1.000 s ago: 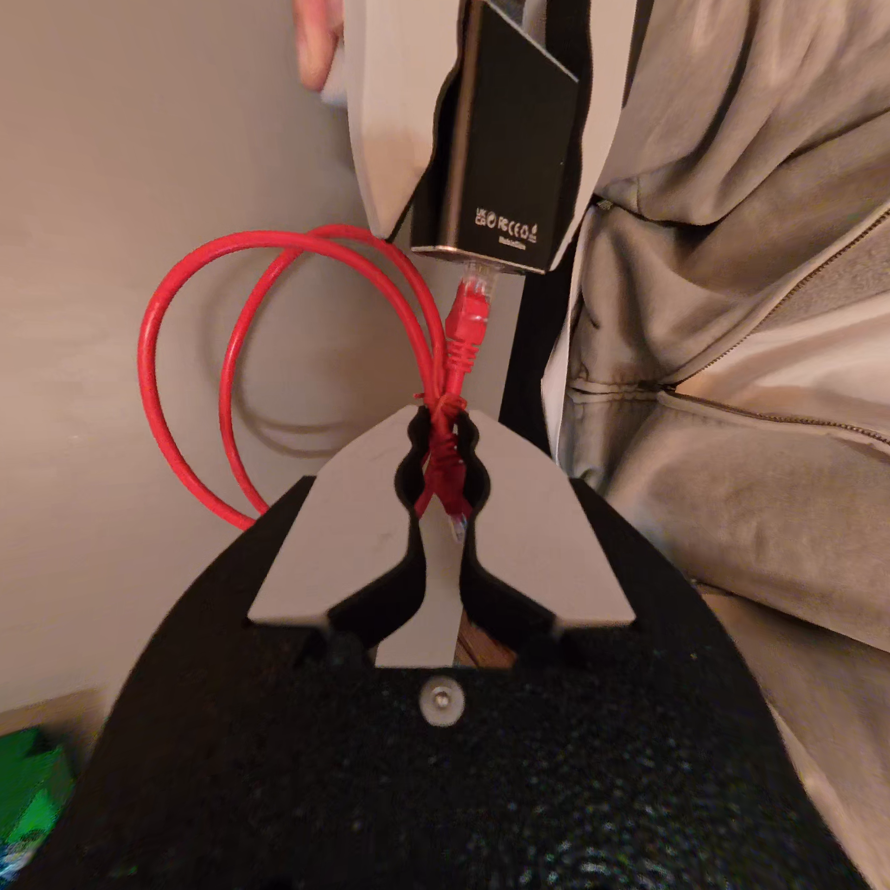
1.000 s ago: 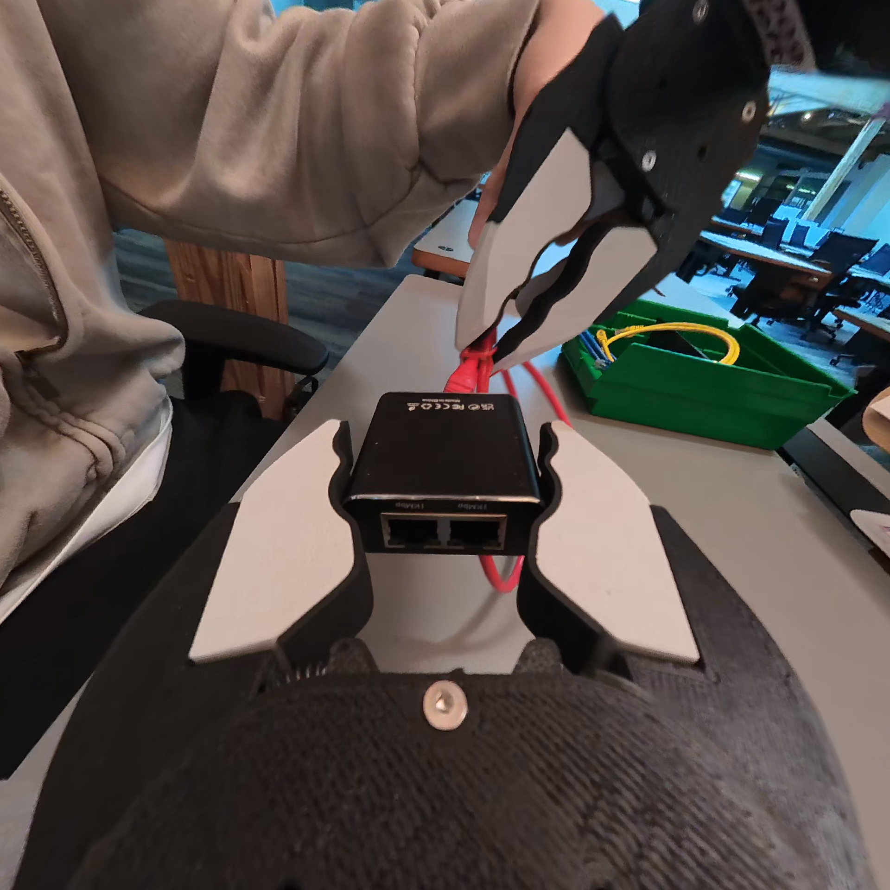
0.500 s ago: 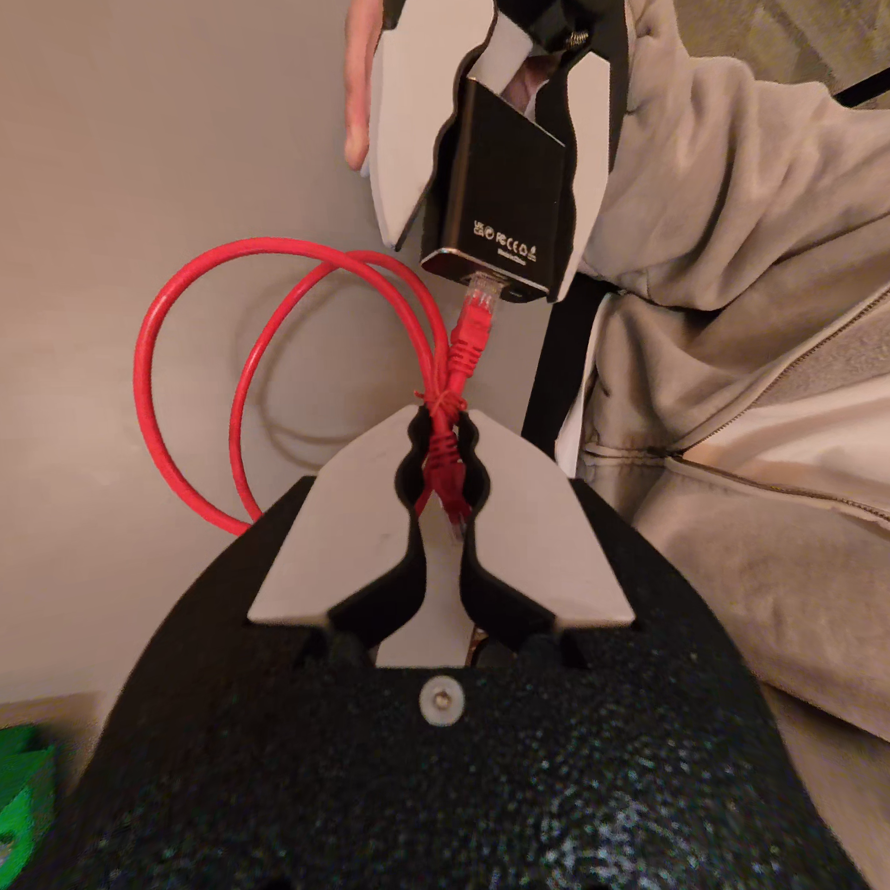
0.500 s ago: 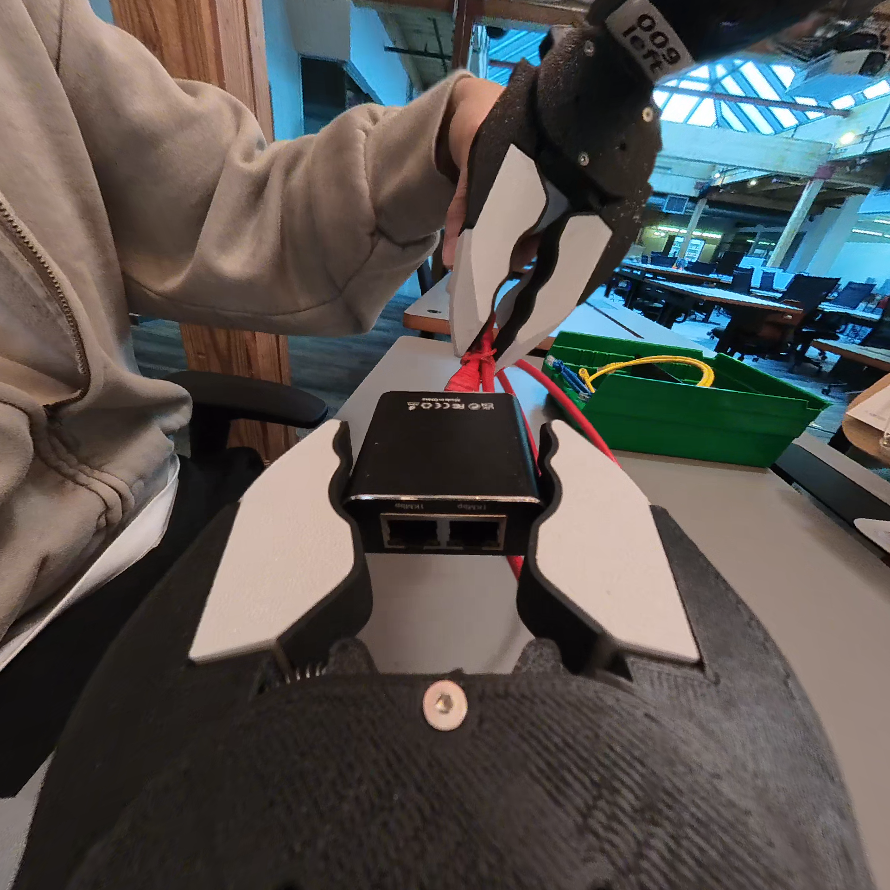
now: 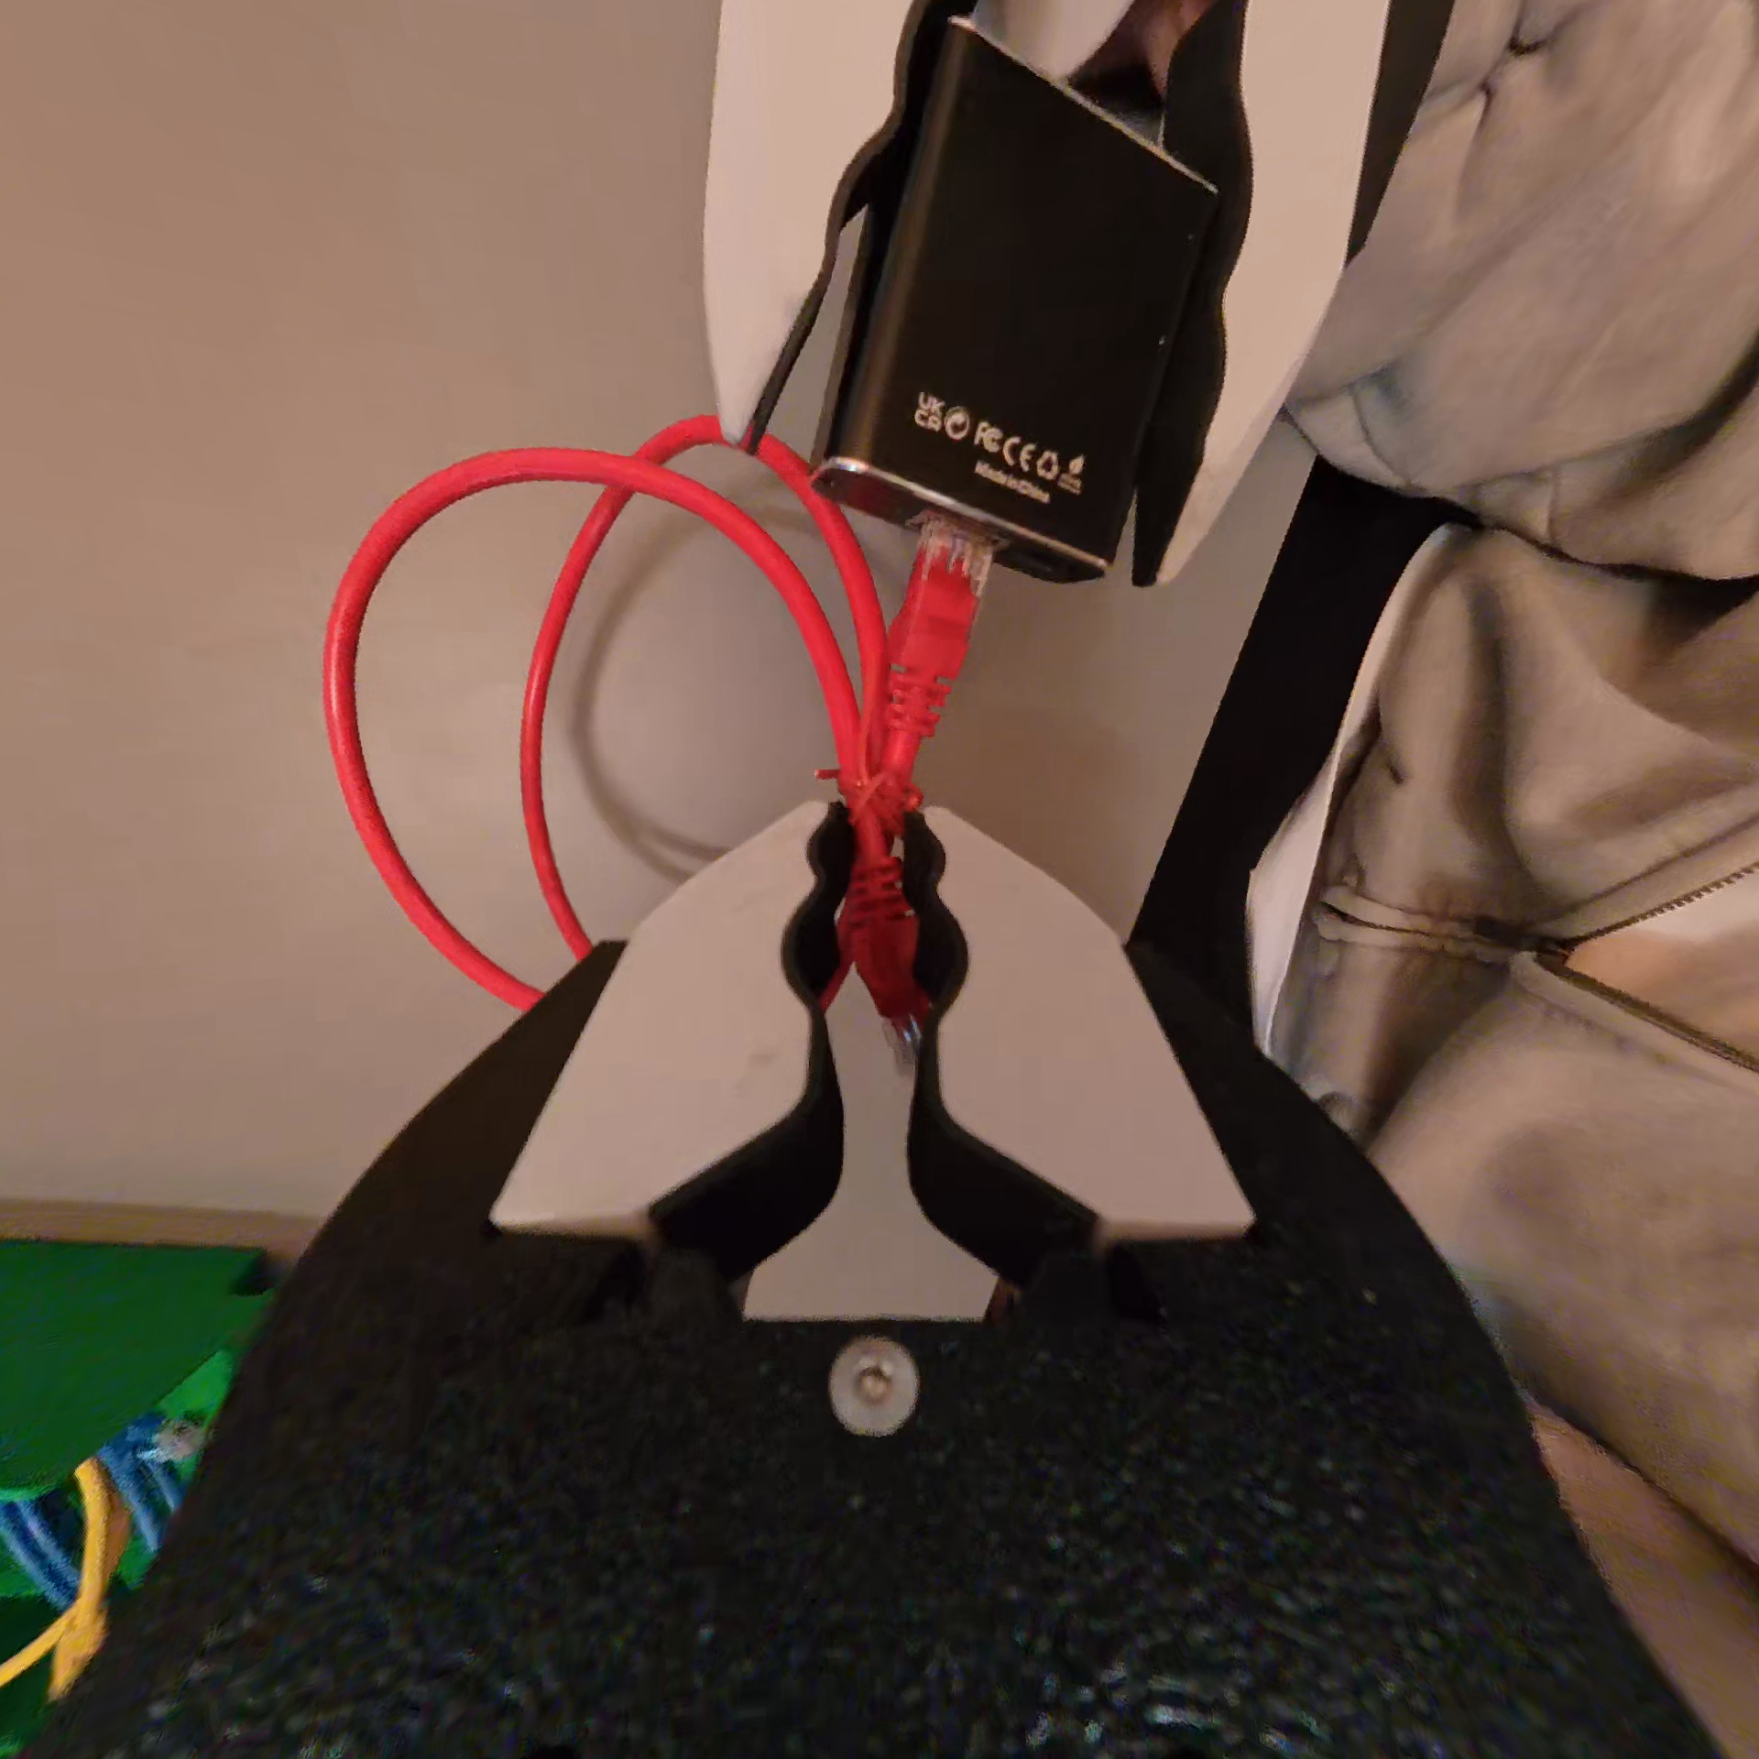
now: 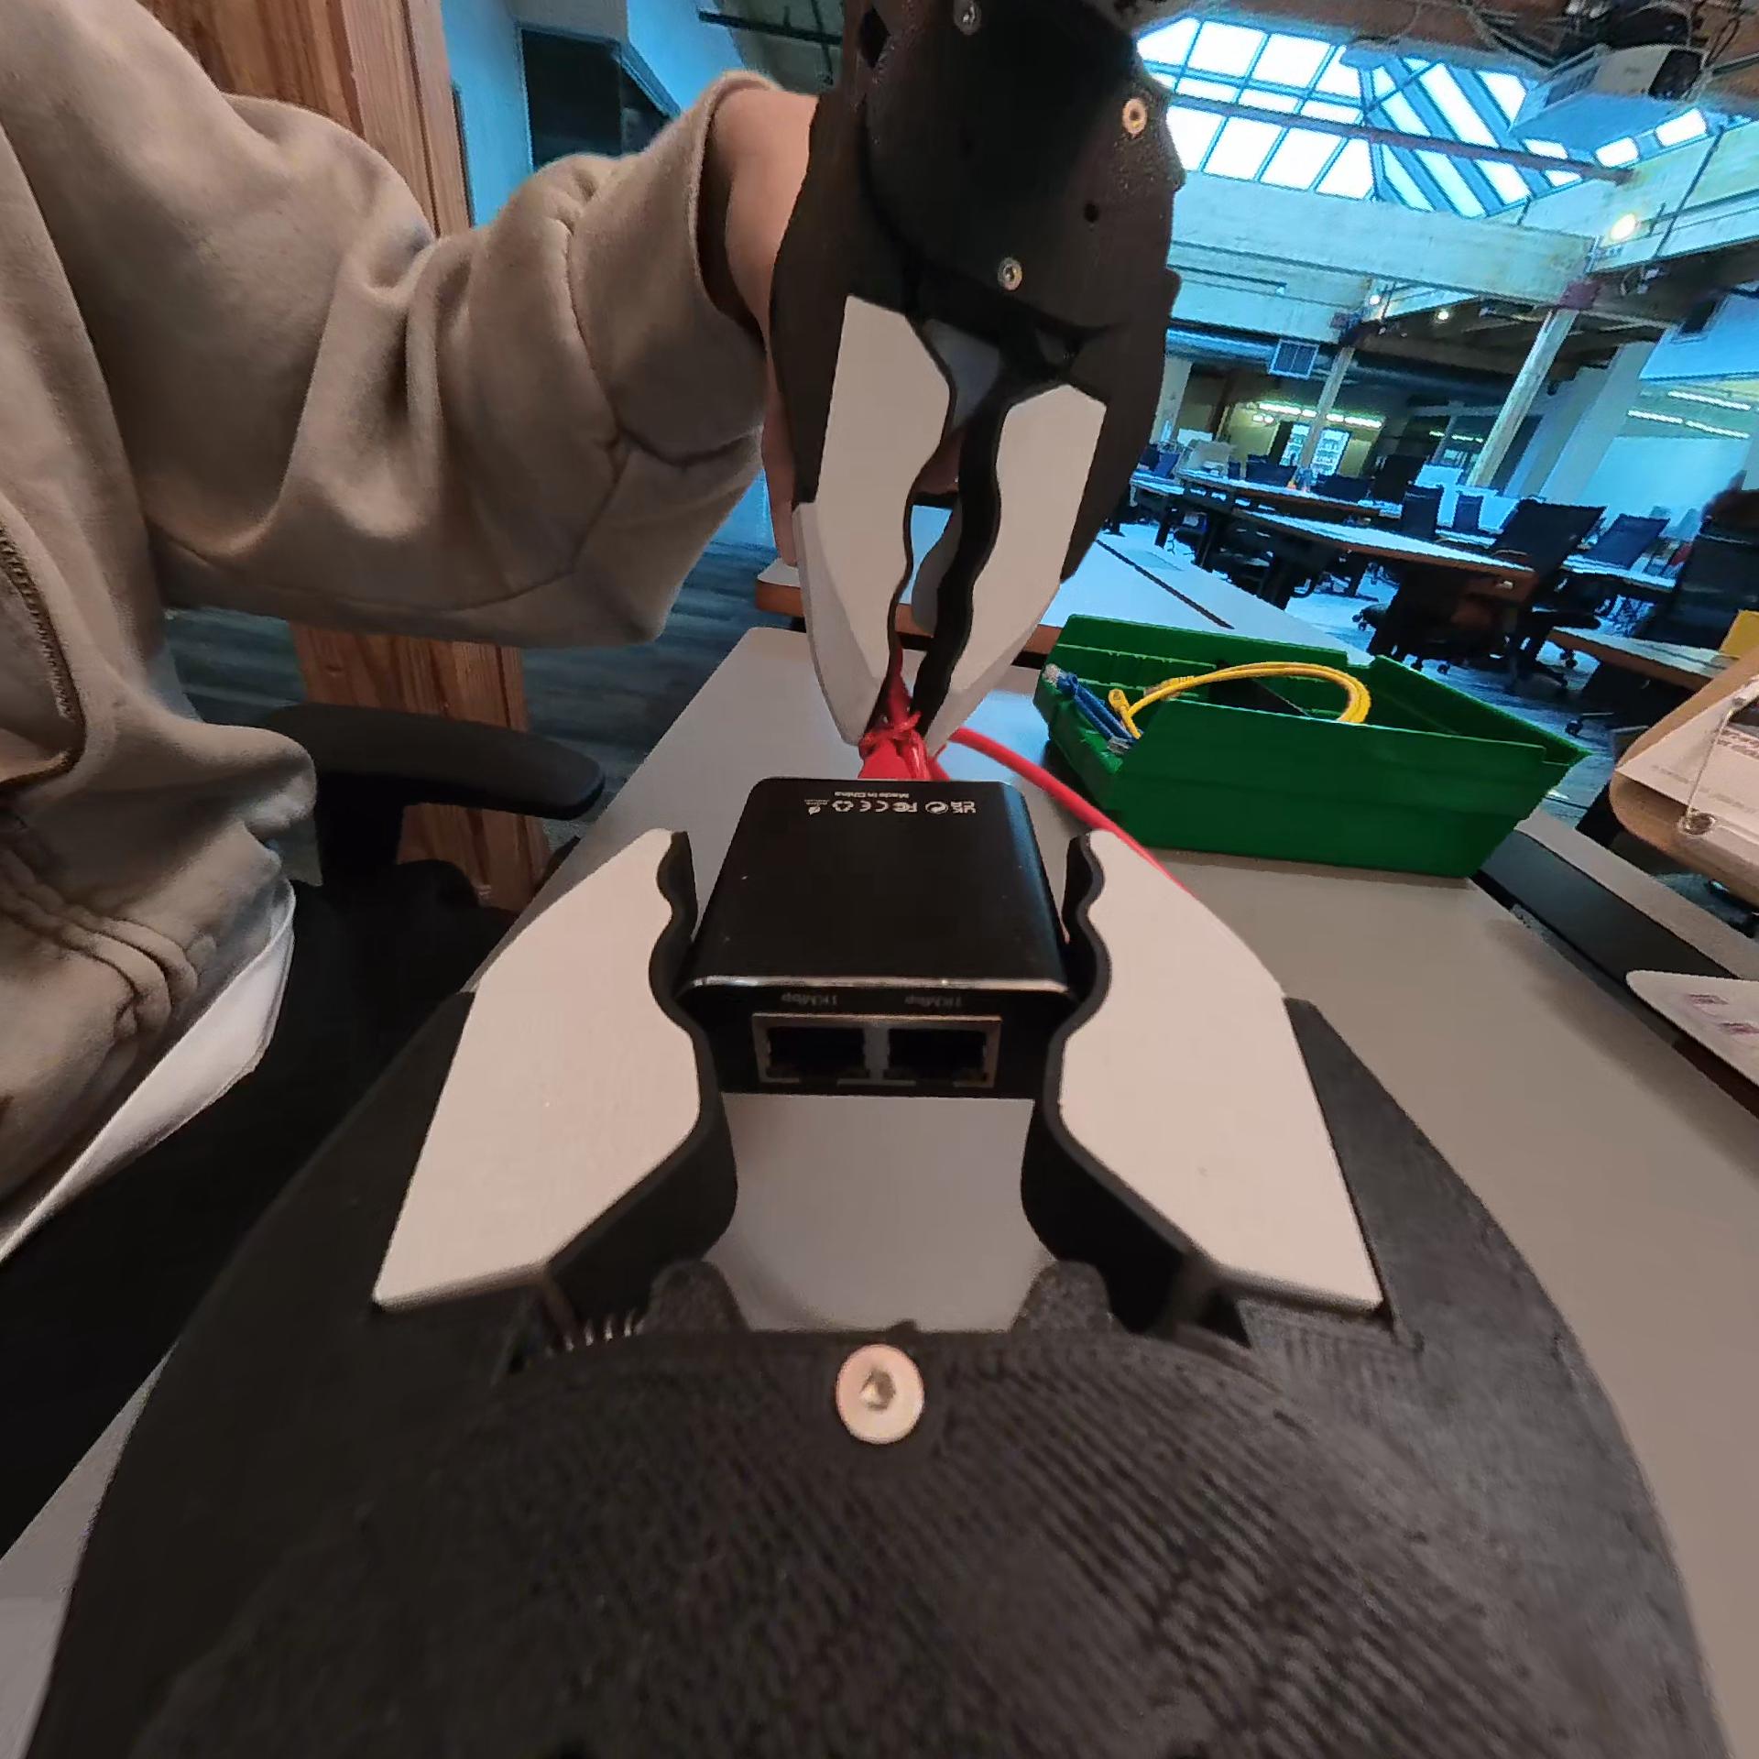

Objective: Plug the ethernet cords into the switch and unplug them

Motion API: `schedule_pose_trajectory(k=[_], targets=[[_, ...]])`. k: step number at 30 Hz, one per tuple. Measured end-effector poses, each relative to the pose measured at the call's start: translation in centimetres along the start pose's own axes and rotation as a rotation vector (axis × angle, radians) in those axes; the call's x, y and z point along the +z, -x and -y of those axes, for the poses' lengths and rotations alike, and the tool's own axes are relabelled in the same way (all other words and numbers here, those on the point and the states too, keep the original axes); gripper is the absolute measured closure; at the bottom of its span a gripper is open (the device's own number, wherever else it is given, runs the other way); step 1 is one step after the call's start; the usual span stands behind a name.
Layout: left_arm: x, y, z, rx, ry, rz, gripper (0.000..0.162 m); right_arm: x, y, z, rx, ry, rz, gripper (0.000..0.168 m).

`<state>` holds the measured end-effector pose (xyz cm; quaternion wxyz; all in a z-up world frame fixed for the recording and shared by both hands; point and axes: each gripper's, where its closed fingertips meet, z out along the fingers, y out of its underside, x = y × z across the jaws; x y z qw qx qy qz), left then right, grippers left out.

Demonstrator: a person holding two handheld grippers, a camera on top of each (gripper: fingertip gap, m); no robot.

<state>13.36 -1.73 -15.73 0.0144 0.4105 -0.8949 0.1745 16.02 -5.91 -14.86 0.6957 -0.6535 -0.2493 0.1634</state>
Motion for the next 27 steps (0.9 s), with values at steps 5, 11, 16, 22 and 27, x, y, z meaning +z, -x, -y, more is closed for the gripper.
schedule_pose_trajectory(k=[5, 11, 16, 22, 27], targets=[[-0.2, 0.2, 0.1, 0.012, 0.018, 0.033, 0.152, 0.3, 0.0, -0.8, -0.014, 0.055, -0.005, 0.093], [0.1, 0.8, 1.0, 0.081, -0.17, 0.026, 0.151, -0.1, -0.7, 0.0, 0.012, -0.012, -0.043, 0.092], [-2.5, 0.4, 3.8, 0.181, -0.628, 0.073, 0.144, -1.7, -1.4, 1.5, 0.046, -0.136, -0.071, 0.093], [-1.8, 0.7, 2.8, 0.309, -0.648, 0.287, 0.134, -1.3, -1.1, 1.3, 0.032, -0.114, -0.05, 0.093], [0.3, 1.2, 2.2, 0.269, -0.561, 0.242, 0.133, -0.3, -0.4, 0.9, 0.022, -0.087, -0.009, 0.093]])
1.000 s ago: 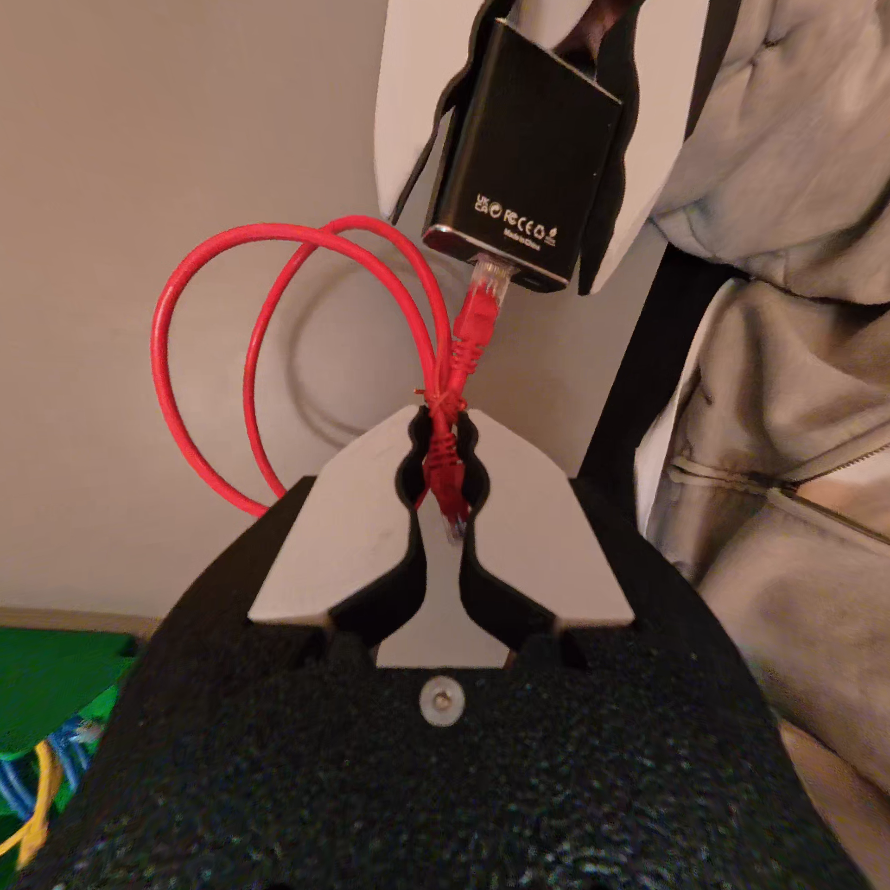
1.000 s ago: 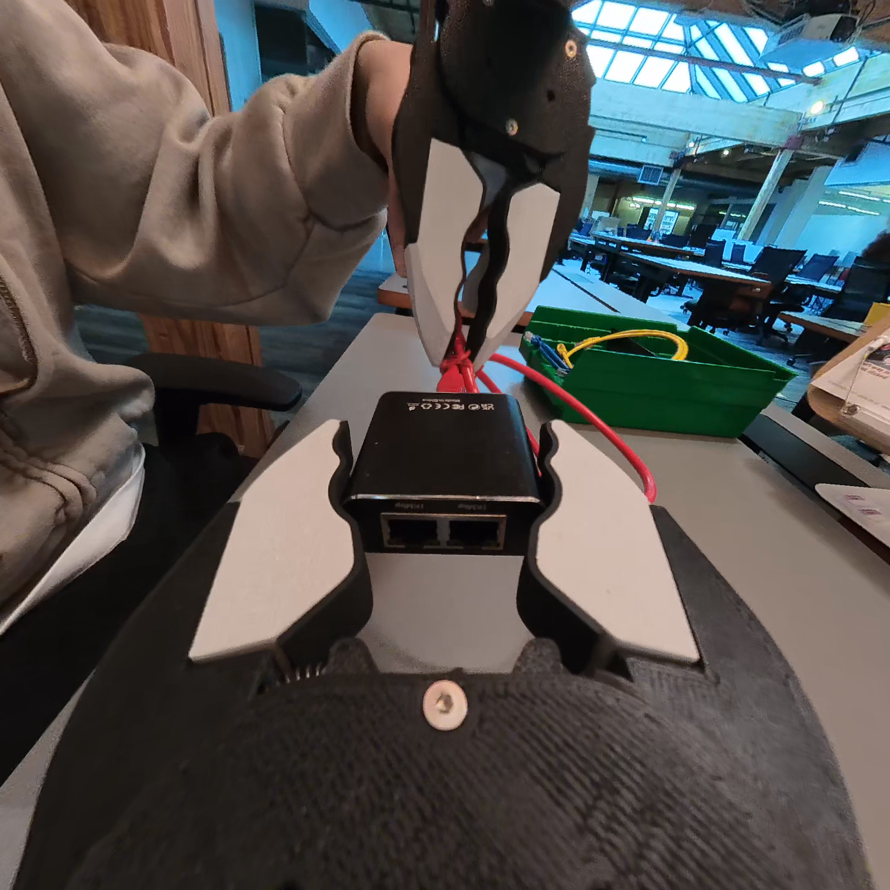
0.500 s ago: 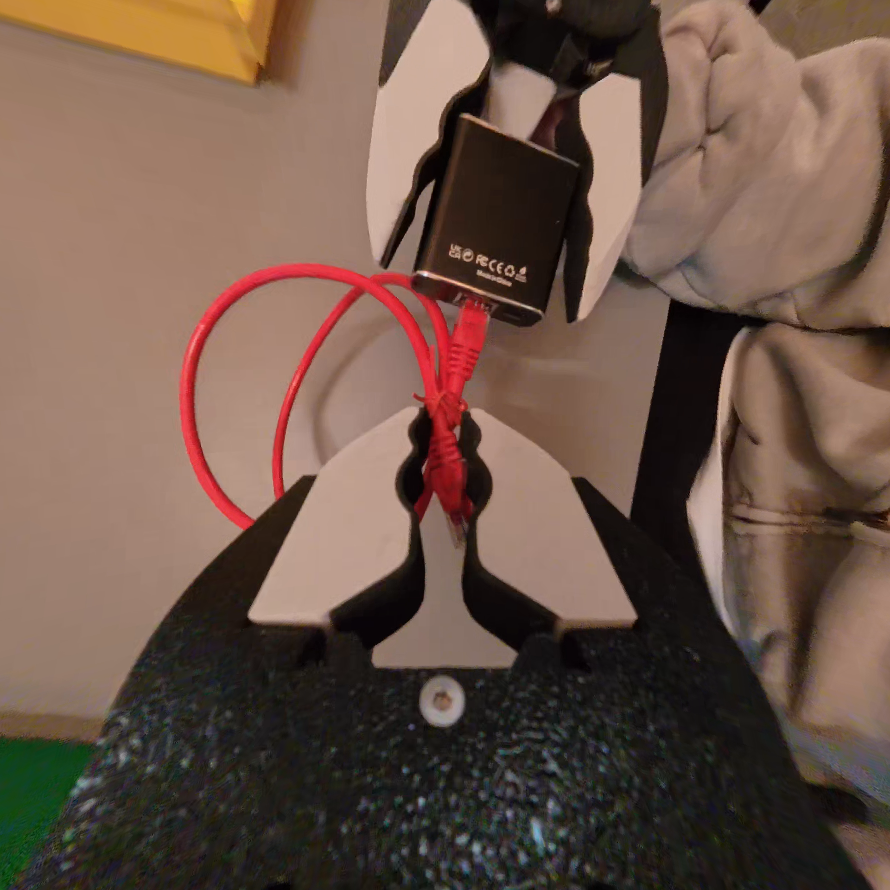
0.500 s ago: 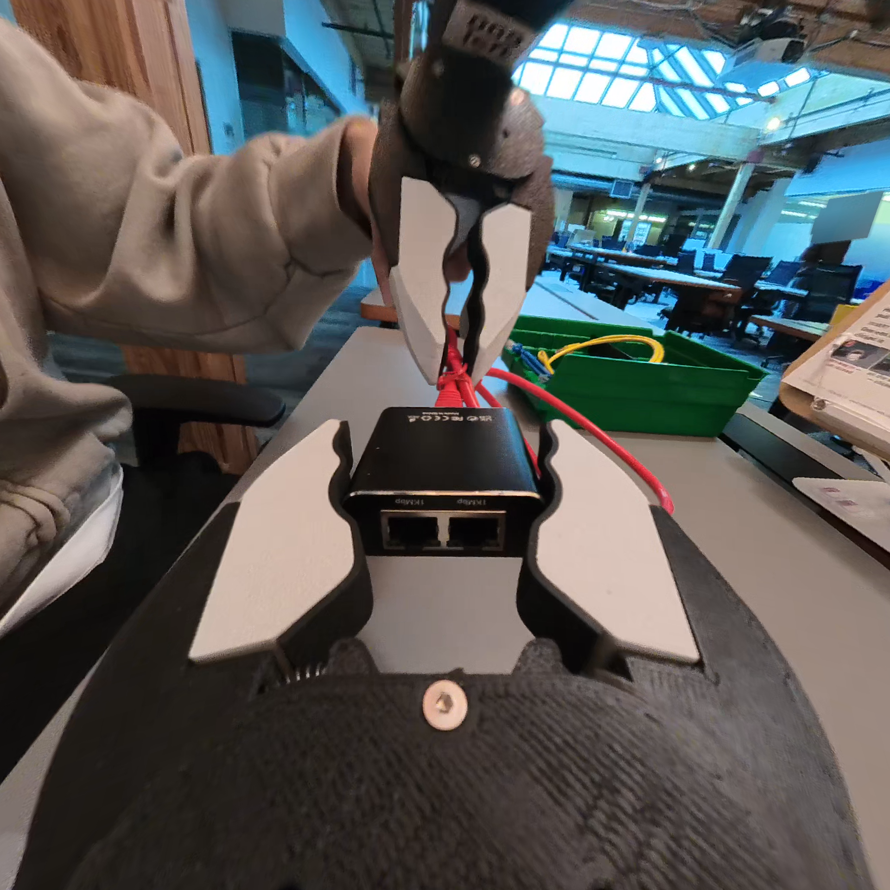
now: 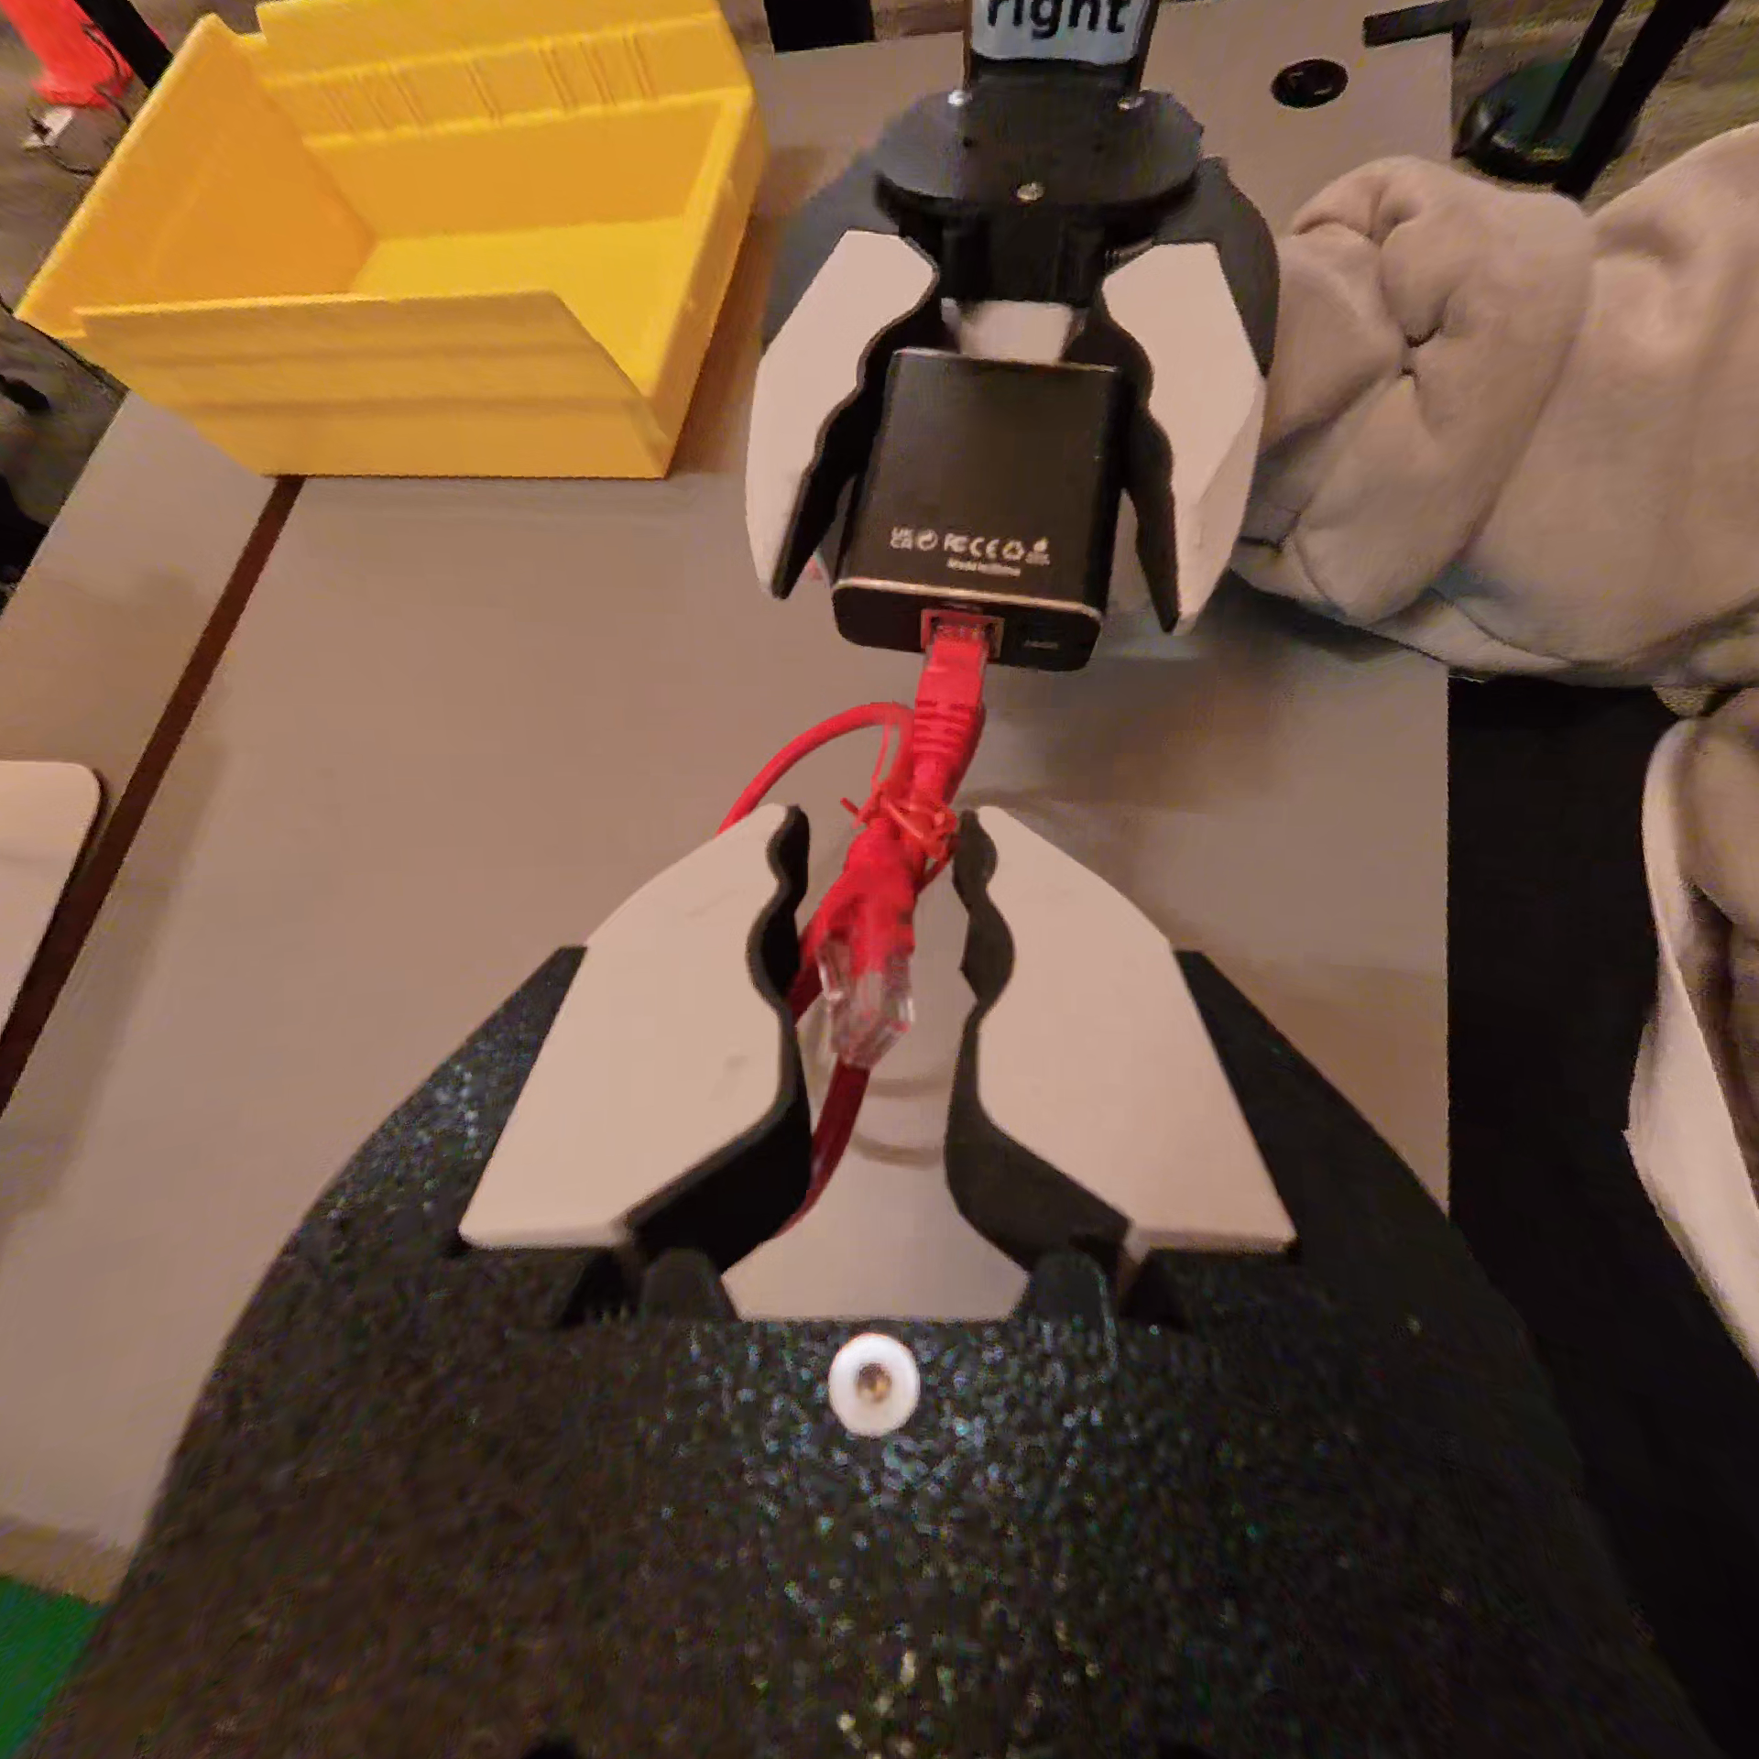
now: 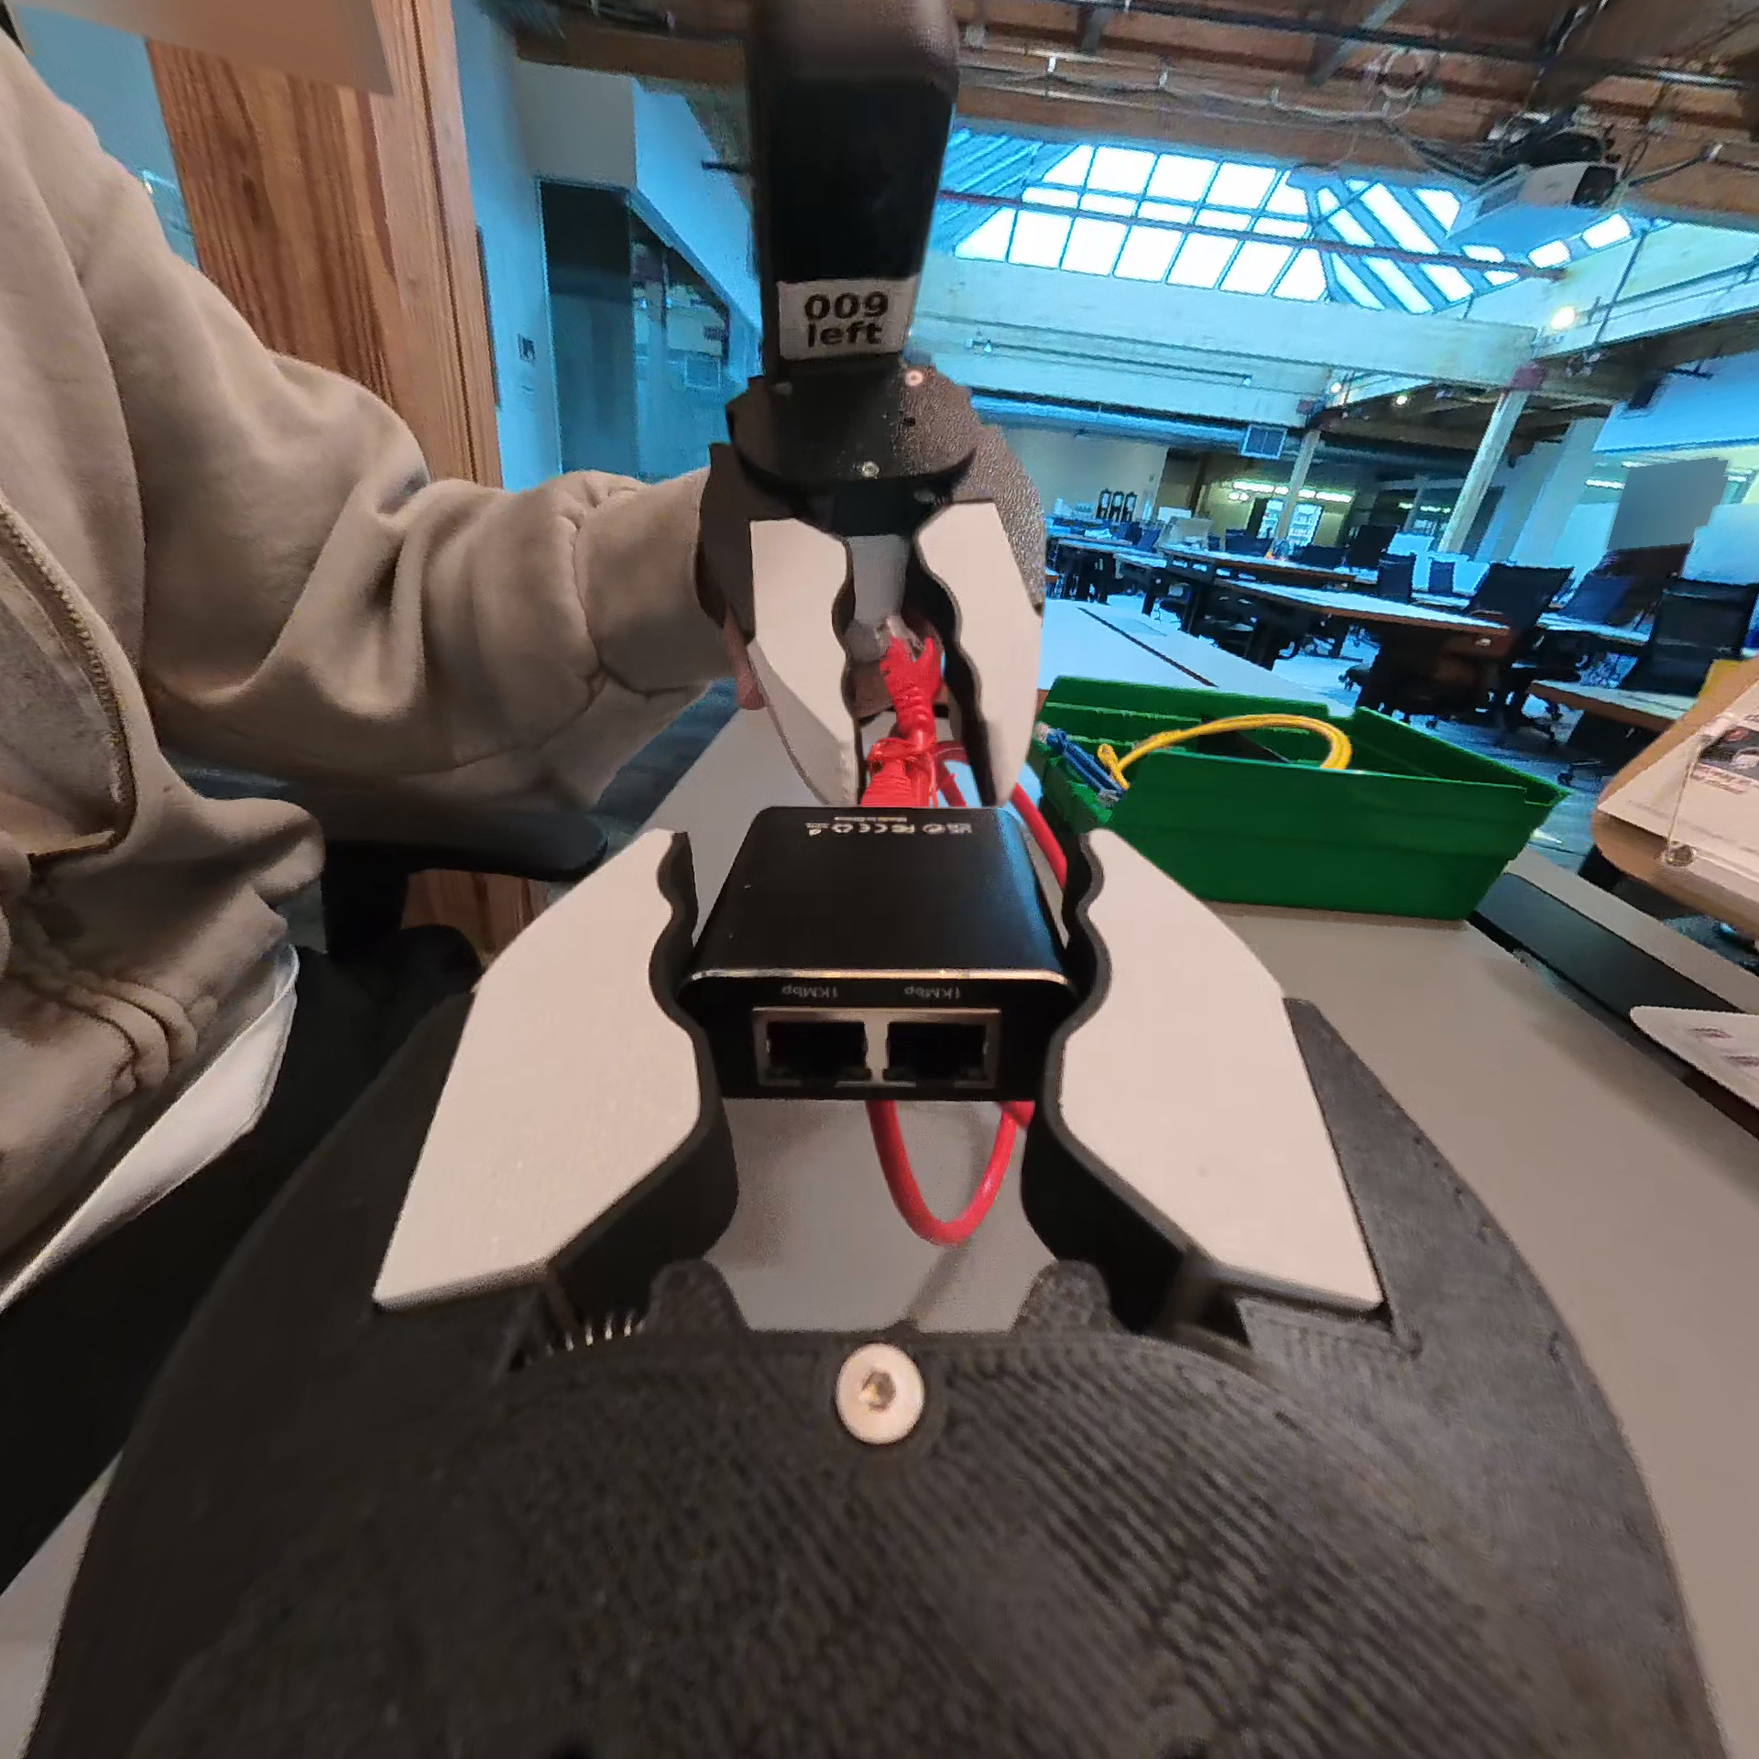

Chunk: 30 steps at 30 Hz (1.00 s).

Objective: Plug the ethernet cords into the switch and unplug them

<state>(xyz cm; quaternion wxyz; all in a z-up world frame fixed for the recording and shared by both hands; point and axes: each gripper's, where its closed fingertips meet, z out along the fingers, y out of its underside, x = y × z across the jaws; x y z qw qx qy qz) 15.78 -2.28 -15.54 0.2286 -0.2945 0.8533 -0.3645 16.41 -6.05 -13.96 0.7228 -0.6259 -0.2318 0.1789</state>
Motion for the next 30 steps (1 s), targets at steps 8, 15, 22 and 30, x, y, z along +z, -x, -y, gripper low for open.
schedule_pose_trajectory(k=[8, 15, 22, 30], targets=[[0.6, -0.8, 0.5, -0.1, -0.073, -0.11, 0.144, 0.2, 0.1, -0.5, 0.003, 0.018, 0.007, 0.093], [1.0, -1.1, 0.3, -0.011, -0.048, -0.098, 0.146, 0.3, 0.2, -0.6, 0.007, 0.021, 0.016, 0.093], [1.2, -1.4, 0.0, 0.058, -0.011, -0.103, 0.152, 0.4, 0.2, -0.7, 0.016, 0.016, 0.02, 0.093], [1.4, -1.4, -0.4, 0.044, 0.004, -0.112, 0.152, 1.0, 0.2, -0.8, 0.098, -0.008, 0.025, 0.093]])
